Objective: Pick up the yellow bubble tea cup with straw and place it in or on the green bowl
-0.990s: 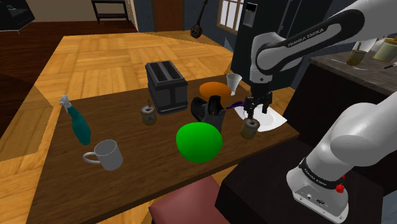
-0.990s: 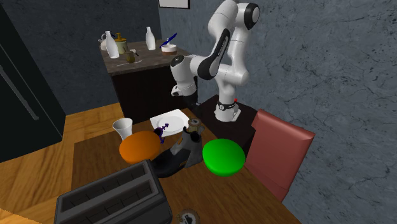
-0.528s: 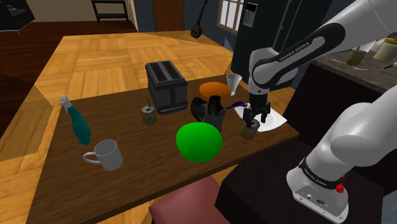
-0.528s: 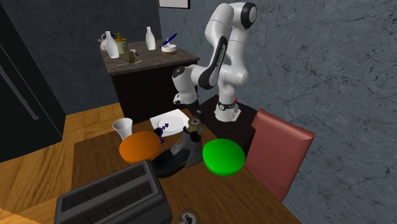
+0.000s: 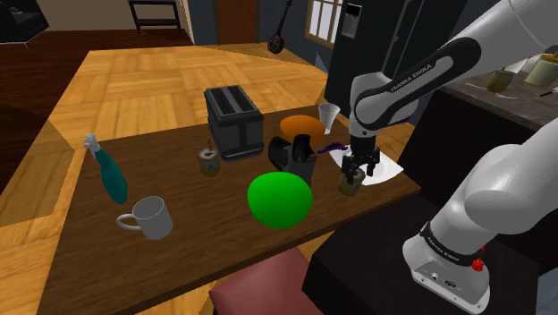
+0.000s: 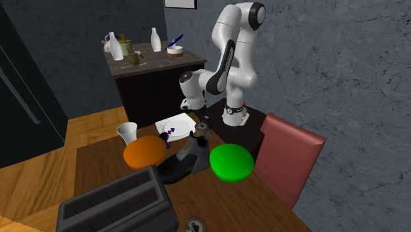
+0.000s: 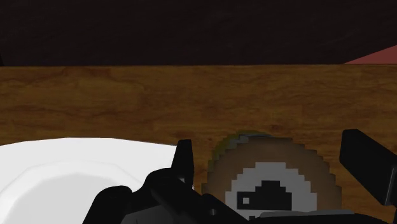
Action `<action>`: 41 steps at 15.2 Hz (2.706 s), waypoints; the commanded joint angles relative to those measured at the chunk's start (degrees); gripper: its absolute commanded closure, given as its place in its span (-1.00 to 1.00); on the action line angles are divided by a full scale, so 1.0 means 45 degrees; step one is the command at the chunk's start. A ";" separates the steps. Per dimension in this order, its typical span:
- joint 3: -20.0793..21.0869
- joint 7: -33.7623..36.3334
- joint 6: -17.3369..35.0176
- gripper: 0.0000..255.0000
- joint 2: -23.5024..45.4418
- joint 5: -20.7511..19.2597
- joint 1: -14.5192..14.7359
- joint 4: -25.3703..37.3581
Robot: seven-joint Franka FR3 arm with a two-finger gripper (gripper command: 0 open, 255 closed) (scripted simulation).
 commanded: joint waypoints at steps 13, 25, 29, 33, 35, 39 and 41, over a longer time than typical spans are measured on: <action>0.0021 0.0068 -0.0463 1.00 -0.0373 -0.0056 -0.0026 0.0095; 0.0146 0.0372 -0.3172 1.00 -0.2229 -0.0244 -0.0129 0.0963; 0.0185 0.0447 -0.4024 1.00 -0.2694 -0.0267 -0.0146 0.1354; 0.0223 0.0515 -0.4848 1.00 -0.3085 -0.0278 -0.0157 0.1791; 0.0240 0.0546 -0.5250 1.00 -0.3254 -0.0280 -0.0159 0.2025; 0.0273 0.0605 -0.6035 1.00 -0.3541 -0.0279 -0.0161 0.2525; 0.0289 0.0633 -0.6417 1.00 -0.3661 -0.0276 -0.0161 0.2789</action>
